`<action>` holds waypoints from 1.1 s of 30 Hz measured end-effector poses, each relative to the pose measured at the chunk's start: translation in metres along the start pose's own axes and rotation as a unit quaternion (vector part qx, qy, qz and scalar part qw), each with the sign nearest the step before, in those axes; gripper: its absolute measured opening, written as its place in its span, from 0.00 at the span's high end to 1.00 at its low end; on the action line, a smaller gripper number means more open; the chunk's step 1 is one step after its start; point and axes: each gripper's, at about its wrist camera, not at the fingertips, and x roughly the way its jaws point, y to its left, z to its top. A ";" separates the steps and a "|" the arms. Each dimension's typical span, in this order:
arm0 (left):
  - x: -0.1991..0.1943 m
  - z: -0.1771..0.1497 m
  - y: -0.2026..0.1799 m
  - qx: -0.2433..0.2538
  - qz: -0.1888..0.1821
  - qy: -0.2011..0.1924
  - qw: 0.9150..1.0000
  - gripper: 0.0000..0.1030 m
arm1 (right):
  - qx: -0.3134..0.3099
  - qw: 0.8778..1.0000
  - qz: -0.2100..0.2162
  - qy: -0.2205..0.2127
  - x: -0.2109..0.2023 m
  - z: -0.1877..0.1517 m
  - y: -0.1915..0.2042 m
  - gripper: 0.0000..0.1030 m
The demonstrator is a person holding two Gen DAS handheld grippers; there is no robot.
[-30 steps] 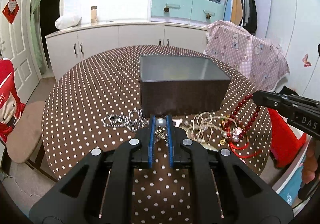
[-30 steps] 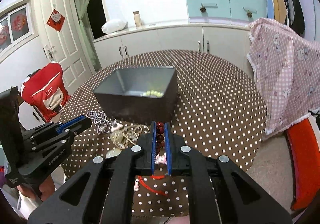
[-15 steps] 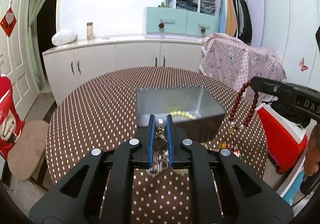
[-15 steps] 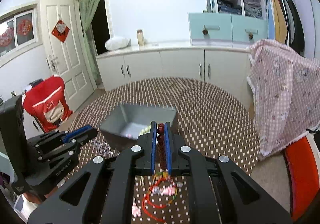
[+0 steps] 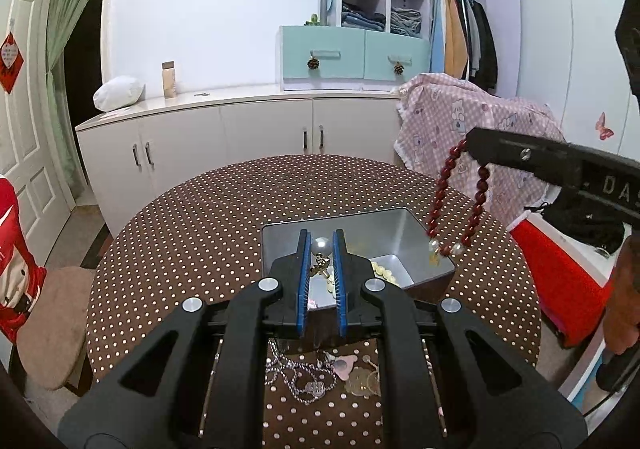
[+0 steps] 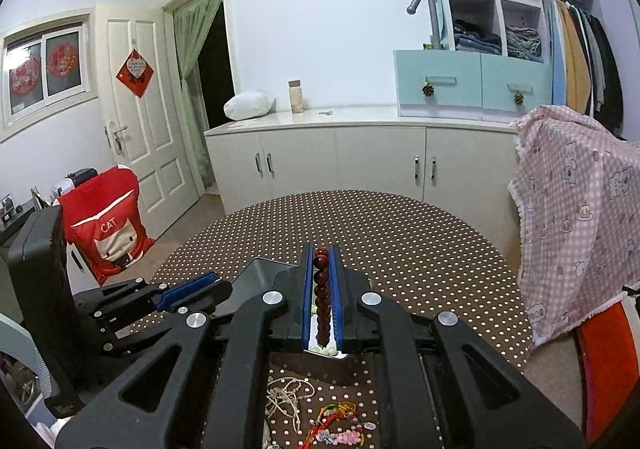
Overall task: Organize jewelry
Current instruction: 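Open the left gripper over the box while the right gripper lowers the red bracelet in, then withdraw both open grippers from the box back toward the jewelry pile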
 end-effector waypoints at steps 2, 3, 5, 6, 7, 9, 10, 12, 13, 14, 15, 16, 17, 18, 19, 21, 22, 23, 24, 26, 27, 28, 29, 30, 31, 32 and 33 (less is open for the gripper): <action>0.003 0.001 0.002 -0.002 -0.001 0.002 1.000 0.89 | 0.004 1.000 0.001 0.008 0.008 -0.002 -0.002 0.94; 0.005 0.002 0.003 -0.004 -0.001 0.003 1.000 0.89 | 0.005 1.000 0.000 0.010 0.009 -0.003 -0.001 0.94; 0.008 0.002 0.006 -0.009 0.000 0.005 1.000 0.89 | 0.006 1.000 0.002 0.019 0.015 -0.005 -0.002 0.94; 0.009 0.001 0.006 -0.009 0.000 0.004 1.000 0.89 | 0.008 1.000 0.003 0.021 0.016 -0.007 -0.004 0.94; 0.009 0.002 0.007 -0.008 0.000 0.004 1.000 0.89 | 0.013 1.000 0.004 0.027 0.020 -0.009 -0.005 0.93; 0.011 0.001 0.007 -0.006 0.004 0.008 1.000 0.88 | 0.016 0.999 0.003 0.032 0.022 -0.013 -0.006 0.93; 0.013 0.001 0.007 -0.007 0.004 0.013 1.000 0.85 | 0.020 0.999 -0.001 0.037 0.023 -0.015 -0.008 0.93; 0.017 0.001 0.008 -0.012 0.002 0.024 1.000 0.60 | 0.026 0.999 -0.004 0.045 0.025 -0.019 -0.012 0.92; 0.017 0.001 0.009 -0.016 0.001 0.024 1.000 0.39 | 0.028 0.998 -0.004 0.047 0.024 -0.020 -0.012 0.91; 0.015 0.000 0.009 -0.017 0.001 0.018 1.000 0.38 | 0.030 0.998 -0.005 0.049 0.024 -0.021 -0.012 0.89; 0.012 -0.001 0.009 -0.016 0.003 0.010 1.000 0.38 | 0.030 0.998 -0.006 0.051 0.023 -0.023 -0.013 0.89; 0.011 -0.001 0.009 -0.015 0.003 0.008 1.000 0.38 | 0.030 0.998 -0.007 0.052 0.023 -0.024 -0.014 0.87; 0.010 -0.001 0.009 -0.015 0.001 0.006 1.000 0.38 | 0.031 0.998 -0.008 0.053 0.022 -0.025 -0.014 0.86; 0.009 -0.001 0.009 -0.015 0.000 0.005 1.000 0.38 | 0.033 0.998 -0.009 0.055 0.022 -0.026 -0.015 0.85; 0.009 -0.001 0.008 -0.015 0.001 0.005 1.000 0.38 | 0.035 0.998 -0.009 0.056 0.022 -0.027 -0.015 0.84; 0.009 -0.002 0.008 -0.013 0.004 0.007 1.000 0.38 | 0.036 0.998 -0.009 0.057 0.021 -0.028 -0.016 0.83; 0.008 -0.002 0.008 -0.012 0.005 0.007 1.000 0.38 | 0.036 0.998 -0.008 0.058 0.021 -0.028 -0.016 0.82; 0.007 -0.002 0.007 -0.011 0.005 0.007 1.000 0.38 | 0.036 0.998 -0.008 0.058 0.020 -0.029 -0.016 0.79; 0.007 -0.002 0.007 -0.011 0.005 0.007 1.000 0.38 | 0.035 0.998 -0.009 0.058 0.019 -0.029 -0.016 0.78; 0.006 -0.002 0.007 -0.012 0.005 0.007 1.000 0.38 | 0.035 0.998 -0.009 0.059 0.019 -0.029 -0.016 0.76; 0.006 -0.002 0.007 -0.012 0.005 0.007 1.000 0.38 | 0.035 0.998 -0.009 0.059 0.019 -0.029 -0.016 0.75; 0.006 -0.002 0.007 -0.011 0.005 0.007 1.000 0.38 | 0.035 0.998 -0.009 0.059 0.019 -0.029 -0.015 0.75; 0.007 -0.003 0.007 -0.011 0.006 0.008 1.000 0.38 | 0.035 0.998 -0.010 0.059 0.019 -0.030 -0.015 0.74; 0.007 -0.003 0.007 -0.011 0.006 0.008 1.000 0.38 | 0.035 0.998 -0.010 0.059 0.019 -0.029 -0.016 0.74; 0.006 -0.003 0.006 -0.011 0.007 0.008 1.000 0.38 | 0.036 0.998 -0.011 0.060 0.019 -0.030 -0.015 0.73; 0.006 -0.004 0.006 -0.011 0.007 0.009 1.000 0.38 | 0.036 0.997 -0.012 0.060 0.018 -0.030 -0.015 0.71; 0.005 -0.004 0.005 -0.011 0.007 0.010 1.000 0.38 | 0.036 0.997 -0.013 0.061 0.018 -0.031 -0.015 0.70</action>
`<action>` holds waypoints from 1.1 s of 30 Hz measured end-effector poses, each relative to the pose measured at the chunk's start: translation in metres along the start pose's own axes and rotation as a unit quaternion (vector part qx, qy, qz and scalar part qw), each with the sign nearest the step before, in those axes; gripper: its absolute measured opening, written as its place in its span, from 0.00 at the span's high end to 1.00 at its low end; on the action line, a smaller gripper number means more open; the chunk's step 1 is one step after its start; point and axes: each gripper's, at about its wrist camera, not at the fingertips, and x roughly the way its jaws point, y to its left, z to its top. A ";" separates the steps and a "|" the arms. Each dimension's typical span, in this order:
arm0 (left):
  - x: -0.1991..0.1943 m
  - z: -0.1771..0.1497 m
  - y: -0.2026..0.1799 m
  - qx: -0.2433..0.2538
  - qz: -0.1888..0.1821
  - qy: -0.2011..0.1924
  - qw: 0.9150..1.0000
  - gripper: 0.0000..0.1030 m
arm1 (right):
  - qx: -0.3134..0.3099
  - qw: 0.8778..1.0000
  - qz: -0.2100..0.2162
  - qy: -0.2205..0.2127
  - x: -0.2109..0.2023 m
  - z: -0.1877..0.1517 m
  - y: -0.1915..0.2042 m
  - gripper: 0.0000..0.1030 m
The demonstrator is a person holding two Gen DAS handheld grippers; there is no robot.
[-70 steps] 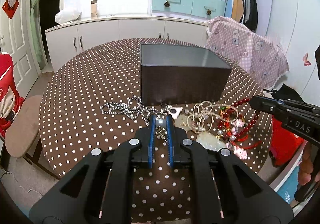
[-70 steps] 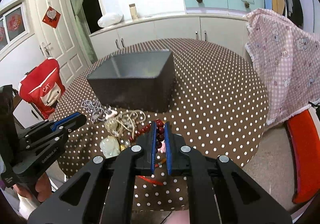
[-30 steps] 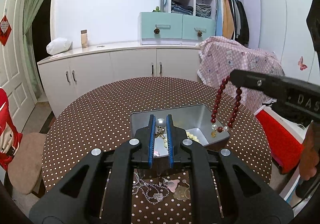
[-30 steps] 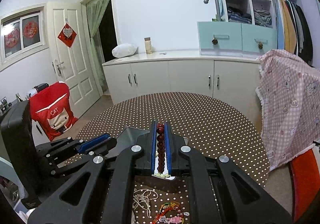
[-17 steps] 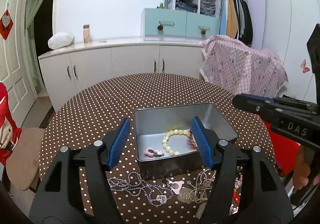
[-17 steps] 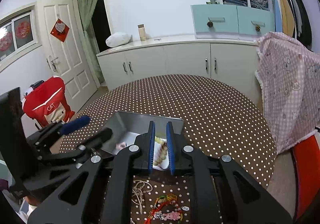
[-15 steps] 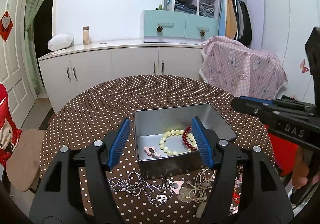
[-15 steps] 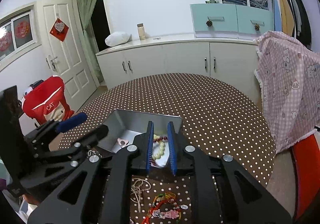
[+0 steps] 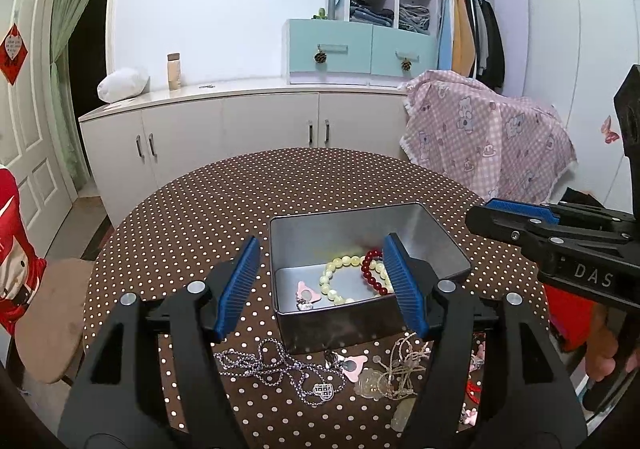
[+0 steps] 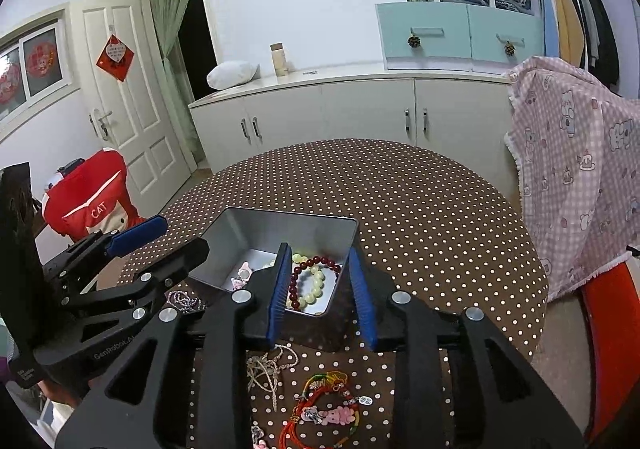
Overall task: Organize jewelry
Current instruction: 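Withdraw both open grippers from the box back toward the jewelry pile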
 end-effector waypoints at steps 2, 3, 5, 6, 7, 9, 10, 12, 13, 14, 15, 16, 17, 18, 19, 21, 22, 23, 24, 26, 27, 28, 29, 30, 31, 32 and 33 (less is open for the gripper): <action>-0.001 -0.001 0.000 -0.001 0.000 0.001 1.000 0.38 | 0.000 1.000 -0.002 0.001 0.000 -0.002 -0.002 0.67; -0.002 -0.002 0.000 -0.001 0.000 0.002 1.000 0.38 | 0.001 1.000 -0.003 0.002 -0.001 -0.002 -0.003 0.66; -0.001 -0.002 0.002 0.000 0.000 0.004 1.000 0.38 | 0.001 1.000 -0.005 0.003 -0.002 -0.005 -0.004 0.63; -0.002 -0.003 0.001 0.000 -0.001 0.006 1.000 0.38 | 0.002 1.000 -0.006 0.004 -0.003 -0.007 -0.004 0.62; -0.002 -0.003 0.001 0.000 -0.001 0.007 1.000 0.38 | 0.002 1.000 -0.007 0.005 -0.004 -0.007 -0.005 0.60; -0.004 -0.006 0.000 -0.001 -0.002 0.012 1.000 0.38 | 0.003 1.000 -0.010 0.007 -0.004 -0.008 -0.007 0.58; -0.004 -0.007 0.000 -0.002 -0.001 0.015 1.000 0.38 | 0.004 1.000 -0.013 0.008 -0.005 -0.010 -0.008 0.57; -0.003 -0.011 0.000 -0.008 -0.005 0.026 1.000 0.38 | 0.006 1.000 -0.014 0.011 -0.006 -0.013 -0.010 0.56; -0.003 -0.013 -0.001 -0.010 -0.007 0.030 0.999 0.38 | 0.008 1.000 -0.016 0.013 -0.007 -0.015 -0.011 0.56; -0.003 -0.014 -0.001 -0.012 -0.007 0.033 0.999 0.38 | 0.010 1.000 -0.018 0.015 -0.008 -0.017 -0.013 0.55; -0.004 -0.017 -0.002 -0.013 -0.006 0.036 0.999 0.38 | 0.011 1.000 -0.019 0.017 -0.009 -0.018 -0.015 0.54; -0.005 -0.019 -0.002 -0.014 -0.006 0.037 0.999 0.38 | 0.012 1.000 -0.021 0.019 -0.010 -0.021 -0.016 0.53; -0.006 -0.020 -0.003 -0.015 -0.008 0.039 0.999 0.38 | 0.013 0.999 -0.023 0.022 -0.011 -0.023 -0.018 0.53; -0.007 -0.022 -0.004 -0.017 -0.009 0.042 0.999 0.38 | 0.014 0.999 -0.025 0.023 -0.012 -0.025 -0.018 0.52; -0.008 -0.023 -0.005 -0.019 -0.010 0.044 0.999 0.38 | 0.015 0.999 -0.027 0.026 -0.013 -0.028 -0.020 0.51; -0.011 -0.027 -0.007 -0.022 -0.013 0.049 0.999 0.38 | 0.018 0.999 -0.030 0.029 -0.014 -0.032 -0.021 0.50; -0.012 -0.030 -0.009 -0.022 -0.015 0.052 0.998 0.38 | 0.020 0.999 -0.031 0.032 -0.015 -0.035 -0.022 0.49; -0.013 -0.032 -0.010 -0.021 -0.016 0.055 0.998 0.38 | 0.021 0.999 -0.032 0.035 -0.015 -0.038 -0.023 0.49; -0.015 -0.035 -0.012 -0.020 -0.017 0.058 0.998 0.38 | 0.023 0.998 -0.033 0.038 -0.016 -0.041 -0.024 0.48; -0.017 -0.040 -0.014 -0.019 -0.019 0.063 0.998 0.38 | 0.026 0.998 -0.034 0.045 -0.016 -0.047 -0.026 0.48; -0.019 -0.043 -0.015 -0.019 -0.020 0.065 0.997 0.38 | 0.027 0.998 -0.034 0.047 -0.015 -0.050 -0.026 0.48; -0.020 -0.047 -0.016 -0.021 -0.024 0.070 0.997 0.38 | 0.030 0.998 -0.035 0.052 -0.015 -0.053 -0.027 0.47; -0.020 -0.049 -0.016 -0.023 -0.027 0.074 0.997 0.38 | 0.034 0.997 -0.037 0.056 -0.014 -0.056 -0.029 0.47; -0.020 -0.052 -0.017 -0.024 -0.030 0.080 0.996 0.38 | 0.037 0.997 -0.038 0.059 -0.013 -0.058 -0.030 0.47; -0.020 -0.055 -0.018 -0.025 -0.032 0.083 0.996 0.38 | 0.041 0.996 -0.039 0.063 -0.012 -0.061 -0.032 0.47; -0.020 -0.058 -0.019 -0.026 -0.036 0.088 0.995 0.38 | 0.043 0.996 -0.041 0.067 -0.011 -0.063 -0.034 0.47; -0.020 -0.061 -0.020 -0.026 -0.040 0.094 0.994 0.38 | 0.045 0.996 -0.042 0.068 -0.011 -0.064 -0.034 0.47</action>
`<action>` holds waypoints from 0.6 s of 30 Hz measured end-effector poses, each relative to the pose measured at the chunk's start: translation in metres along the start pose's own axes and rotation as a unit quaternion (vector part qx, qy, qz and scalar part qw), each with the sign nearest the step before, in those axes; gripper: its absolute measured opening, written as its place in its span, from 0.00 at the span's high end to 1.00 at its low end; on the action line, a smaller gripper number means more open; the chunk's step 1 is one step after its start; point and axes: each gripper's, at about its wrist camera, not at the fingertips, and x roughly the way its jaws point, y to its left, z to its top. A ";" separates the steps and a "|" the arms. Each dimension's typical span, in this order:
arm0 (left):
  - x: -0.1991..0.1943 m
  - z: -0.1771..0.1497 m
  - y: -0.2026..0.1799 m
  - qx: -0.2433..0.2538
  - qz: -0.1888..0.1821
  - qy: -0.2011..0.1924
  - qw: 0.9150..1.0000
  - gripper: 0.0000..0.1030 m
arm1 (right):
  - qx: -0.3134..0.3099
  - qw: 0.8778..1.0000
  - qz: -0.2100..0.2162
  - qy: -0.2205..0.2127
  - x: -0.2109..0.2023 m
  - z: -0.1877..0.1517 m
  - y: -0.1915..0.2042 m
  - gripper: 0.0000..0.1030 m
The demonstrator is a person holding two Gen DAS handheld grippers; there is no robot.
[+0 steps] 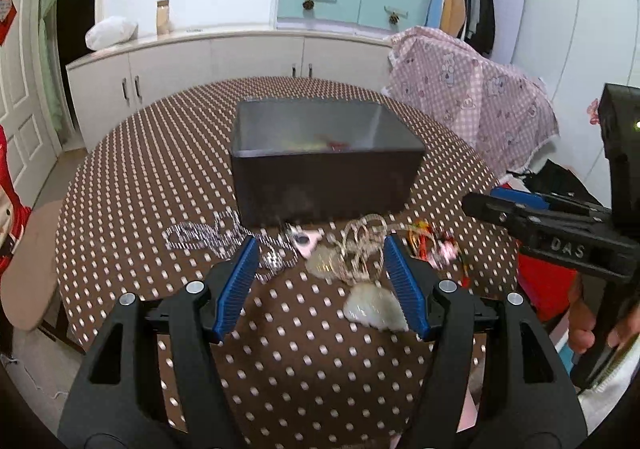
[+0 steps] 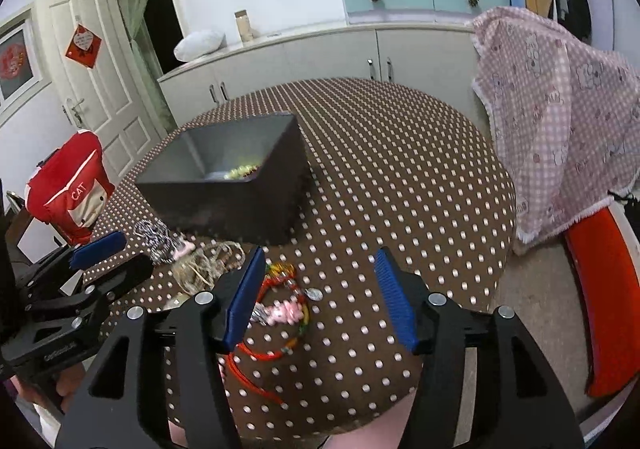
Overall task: Organize jewelry
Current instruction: 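Withdraw both open grippers from the box back toward the jewelry pile, then grasp the multicolor string bracelet with the right gripper while the left grasps the jade pendant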
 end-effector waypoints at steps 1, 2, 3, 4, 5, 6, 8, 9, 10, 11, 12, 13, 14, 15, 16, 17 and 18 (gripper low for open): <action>0.000 -0.002 -0.001 0.001 -0.003 0.004 1.000 0.38 | 0.002 1.000 -0.001 0.002 0.001 -0.002 -0.002 0.47; 0.001 -0.005 -0.002 0.001 -0.005 0.008 1.000 0.38 | 0.004 1.000 -0.002 0.004 0.001 -0.003 -0.003 0.47; 0.002 -0.007 -0.003 0.002 -0.007 0.010 1.000 0.38 | 0.005 1.000 -0.002 0.006 0.002 -0.004 -0.004 0.47; 0.003 -0.010 -0.004 0.004 -0.009 0.015 1.000 0.38 | 0.006 1.000 -0.003 0.009 0.002 -0.005 -0.005 0.47; 0.004 -0.010 -0.005 0.006 -0.009 0.017 1.000 0.38 | 0.008 1.000 -0.002 0.012 0.003 -0.007 -0.006 0.47; 0.005 -0.012 -0.006 0.007 -0.010 0.021 1.000 0.38 | 0.009 1.000 -0.001 0.015 0.004 -0.008 -0.006 0.47; 0.007 -0.015 -0.008 0.009 -0.013 0.026 1.000 0.38 | 0.015 1.000 0.010 0.024 0.006 -0.012 -0.008 0.47; 0.008 -0.016 -0.008 0.010 -0.015 0.028 0.999 0.38 | 0.017 0.999 0.012 0.027 0.007 -0.014 -0.008 0.47; 0.009 -0.016 -0.010 0.012 -0.017 0.030 0.999 0.38 | 0.017 0.999 0.011 0.030 0.007 -0.015 -0.007 0.47; 0.010 -0.017 -0.011 0.014 -0.019 0.032 0.999 0.38 | 0.018 0.999 0.009 0.032 0.007 -0.017 -0.007 0.47; 0.011 -0.018 -0.013 0.015 -0.020 0.034 0.999 0.38 | 0.018 0.999 0.010 0.033 0.007 -0.018 -0.007 0.47; 0.012 -0.019 -0.014 0.017 -0.021 0.036 0.999 0.38 | 0.020 0.999 0.012 0.035 0.008 -0.019 -0.007 0.47; 0.013 -0.019 -0.015 0.018 -0.021 0.039 0.999 0.38 | 0.021 0.999 0.014 0.036 0.008 -0.020 -0.008 0.47; 0.014 -0.020 -0.017 0.019 -0.021 0.040 0.999 0.38 | 0.021 0.999 0.014 0.036 0.007 -0.021 -0.008 0.47; 0.015 -0.021 -0.017 0.020 -0.022 0.042 0.999 0.38 | 0.022 0.999 0.015 0.036 0.007 -0.022 -0.008 0.47; 0.015 -0.022 -0.018 0.021 -0.025 0.042 0.999 0.38 | 0.023 0.999 0.017 0.036 0.006 -0.022 -0.008 0.47; 0.015 -0.024 -0.020 0.023 -0.026 0.041 0.999 0.38 | 0.024 0.999 0.020 0.036 0.005 -0.022 -0.009 0.47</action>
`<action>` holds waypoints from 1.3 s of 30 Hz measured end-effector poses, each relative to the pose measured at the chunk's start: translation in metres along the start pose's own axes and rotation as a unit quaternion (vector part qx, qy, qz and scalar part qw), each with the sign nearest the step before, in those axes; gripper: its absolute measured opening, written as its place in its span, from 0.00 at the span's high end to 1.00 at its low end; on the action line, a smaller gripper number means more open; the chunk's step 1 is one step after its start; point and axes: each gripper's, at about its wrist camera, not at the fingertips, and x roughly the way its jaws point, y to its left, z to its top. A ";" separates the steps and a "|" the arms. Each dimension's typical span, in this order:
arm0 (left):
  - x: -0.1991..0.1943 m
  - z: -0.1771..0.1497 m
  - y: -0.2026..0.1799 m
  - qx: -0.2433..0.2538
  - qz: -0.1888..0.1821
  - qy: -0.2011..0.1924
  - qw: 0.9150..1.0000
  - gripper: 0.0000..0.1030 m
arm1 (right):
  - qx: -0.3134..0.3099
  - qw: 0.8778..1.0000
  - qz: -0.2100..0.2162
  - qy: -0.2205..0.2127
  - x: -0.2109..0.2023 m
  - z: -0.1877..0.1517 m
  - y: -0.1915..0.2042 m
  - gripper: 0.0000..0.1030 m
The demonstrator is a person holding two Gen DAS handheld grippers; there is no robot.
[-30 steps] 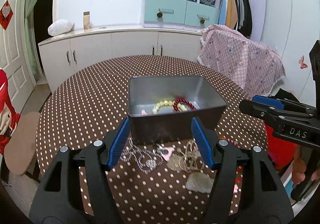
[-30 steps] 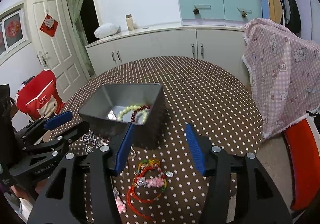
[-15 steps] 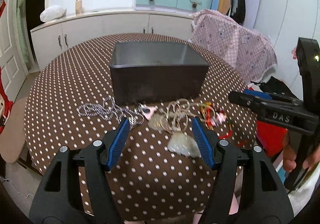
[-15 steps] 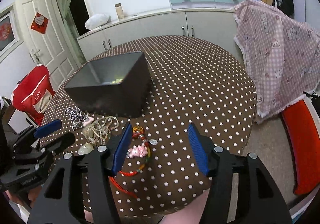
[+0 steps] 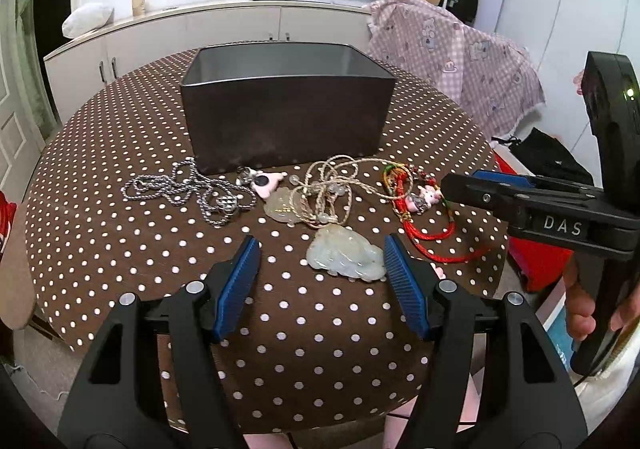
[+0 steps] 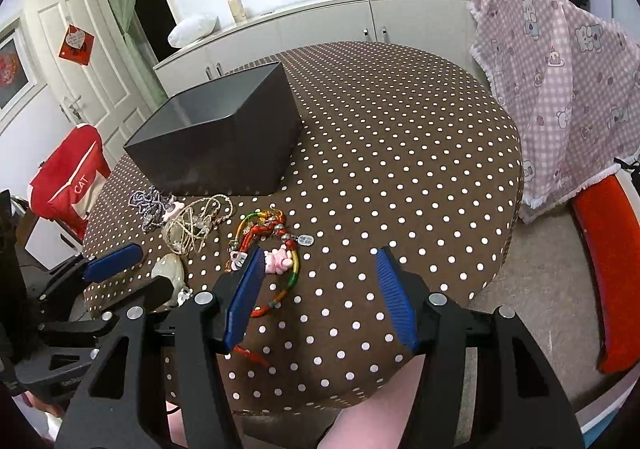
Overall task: Organize jewelry
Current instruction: 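Grasp the multicolor string bracelet with the right gripper while the left grasps the jade pendant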
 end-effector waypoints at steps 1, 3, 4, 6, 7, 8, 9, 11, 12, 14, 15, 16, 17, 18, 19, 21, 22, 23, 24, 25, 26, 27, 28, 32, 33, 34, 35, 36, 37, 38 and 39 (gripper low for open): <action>0.000 -0.001 -0.002 0.005 -0.003 -0.003 1.000 0.38 | 0.001 1.000 0.001 0.000 0.000 0.000 0.000 0.46; 0.000 -0.002 -0.003 0.010 -0.006 -0.006 1.000 0.38 | 0.000 1.000 0.001 -0.001 -0.001 -0.001 0.000 0.46; 0.001 -0.003 -0.005 0.013 -0.008 -0.005 1.000 0.38 | -0.001 1.000 0.001 -0.001 -0.002 -0.002 0.001 0.46; 0.002 -0.004 -0.006 0.017 -0.008 -0.006 1.000 0.38 | -0.003 1.000 0.000 -0.002 -0.002 -0.004 0.001 0.46; 0.003 -0.005 -0.008 0.022 -0.007 -0.008 1.000 0.38 | -0.004 1.000 -0.001 -0.003 -0.003 -0.005 0.001 0.46; 0.003 -0.005 -0.009 0.025 -0.007 -0.009 1.000 0.38 | -0.005 1.000 -0.002 -0.005 -0.004 -0.007 0.002 0.46; 0.003 -0.005 -0.011 0.028 -0.007 -0.012 1.000 0.42 | -0.007 1.000 -0.004 -0.006 -0.004 -0.007 0.003 0.46; 0.004 -0.007 -0.013 0.033 0.002 -0.014 0.999 0.52 | -0.016 1.000 -0.010 -0.010 -0.003 -0.008 0.006 0.46; 0.004 -0.008 -0.016 0.036 0.016 -0.018 0.999 0.59 | -0.025 0.999 -0.018 -0.012 -0.003 -0.010 0.009 0.46; 0.005 -0.008 -0.017 0.033 0.023 -0.022 0.999 0.59 | -0.042 0.999 -0.026 -0.015 -0.003 -0.013 0.016 0.46; 0.005 -0.007 -0.017 0.030 0.022 -0.022 0.999 0.59 | -0.055 0.998 -0.031 -0.018 -0.002 -0.016 0.021 0.47; 0.005 -0.006 -0.015 0.029 0.021 -0.022 0.999 0.59 | -0.065 0.997 -0.039 -0.019 -0.001 -0.017 0.024 0.49; 0.005 -0.006 -0.015 0.027 0.022 -0.022 0.999 0.59 | -0.079 0.995 -0.052 -0.022 0.000 -0.020 0.029 0.56; 0.005 -0.005 -0.015 0.025 0.022 -0.022 0.999 0.59 | -0.092 0.994 -0.062 -0.026 0.001 -0.022 0.032 0.60; 0.005 -0.005 -0.014 0.024 0.022 -0.022 0.999 0.59 | -0.098 0.993 -0.065 -0.029 0.002 -0.023 0.034 0.70; 0.004 -0.004 -0.013 0.022 0.024 -0.024 0.999 0.59 | -0.104 0.993 -0.053 -0.032 0.003 -0.024 0.033 0.81; 0.003 -0.005 -0.011 0.021 0.024 -0.025 0.999 0.59 | -0.104 0.992 -0.056 -0.033 0.004 -0.024 0.032 0.86; 0.002 -0.005 -0.011 0.019 0.025 -0.026 0.999 0.59 | -0.104 0.992 -0.059 -0.034 0.004 -0.024 0.031 0.91; 0.002 -0.005 -0.011 0.018 0.025 -0.027 0.999 0.59 | -0.103 0.992 -0.059 -0.034 0.004 -0.023 0.030 0.96; 0.001 -0.005 -0.010 0.016 0.025 -0.029 0.999 0.59 | -0.096 0.993 -0.056 -0.032 0.004 -0.022 0.028 0.97; 0.000 -0.005 -0.009 0.013 0.026 -0.030 0.999 0.59 | -0.092 0.994 -0.054 -0.031 0.004 -0.021 0.026 0.98; -0.001 -0.005 -0.008 0.011 0.027 -0.031 0.999 0.59 | -0.085 0.995 -0.050 -0.030 0.004 -0.018 0.024 0.98; -0.002 -0.005 -0.007 0.009 0.026 -0.033 0.999 0.59 | -0.082 0.995 -0.051 -0.030 0.004 -0.017 0.023 0.98; -0.007 -0.002 -0.005 0.005 0.025 -0.045 0.999 0.59 | -0.080 0.995 -0.046 -0.039 -0.002 -0.012 0.025 0.98; -0.009 -0.001 -0.004 0.004 0.025 -0.051 0.998 0.59 | -0.081 0.995 -0.045 -0.044 -0.004 -0.009 0.026 0.98; -0.011 0.000 -0.004 0.004 0.025 -0.053 0.998 0.59 | -0.082 0.994 -0.045 -0.048 -0.006 -0.009 0.028 0.98; -0.012 0.001 -0.004 0.005 0.025 -0.057 0.998 0.59 | -0.083 0.994 -0.046 -0.052 -0.008 -0.006 0.028 0.98; -0.013 0.003 -0.004 0.004 0.025 -0.060 0.998 0.59 | -0.083 0.994 -0.045 -0.056 -0.010 -0.004 0.028 0.98; -0.015 0.004 -0.004 0.003 0.025 -0.065 0.998 0.59 | -0.083 0.994 -0.044 -0.060 -0.012 -0.001 0.028 0.98; -0.017 0.006 -0.003 0.002 0.025 -0.068 0.997 0.59 | -0.084 0.993 -0.043 -0.065 -0.015 0.002 0.029 0.98; -0.018 0.007 -0.003 0.002 0.025 -0.070 0.997 0.59 | -0.085 0.993 -0.044 -0.070 -0.017 0.004 0.029 0.98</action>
